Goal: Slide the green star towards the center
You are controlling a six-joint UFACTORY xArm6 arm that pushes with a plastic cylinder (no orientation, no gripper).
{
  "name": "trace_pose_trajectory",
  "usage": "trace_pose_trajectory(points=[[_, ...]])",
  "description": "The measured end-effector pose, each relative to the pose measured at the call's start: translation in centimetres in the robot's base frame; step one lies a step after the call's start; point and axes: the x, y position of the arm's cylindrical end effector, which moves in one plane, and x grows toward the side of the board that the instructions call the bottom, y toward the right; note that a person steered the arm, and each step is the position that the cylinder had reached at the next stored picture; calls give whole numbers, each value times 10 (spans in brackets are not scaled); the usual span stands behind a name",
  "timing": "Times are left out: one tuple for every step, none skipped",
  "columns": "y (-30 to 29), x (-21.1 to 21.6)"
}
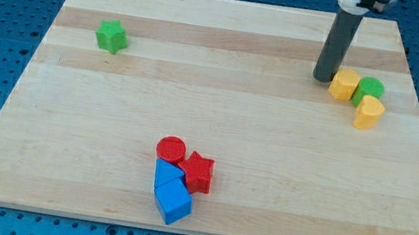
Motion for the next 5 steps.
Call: trace_pose_trajectory(points=[[-7,-20],[-28,-58],[-37,-75],[-67,-109],[-121,-132]])
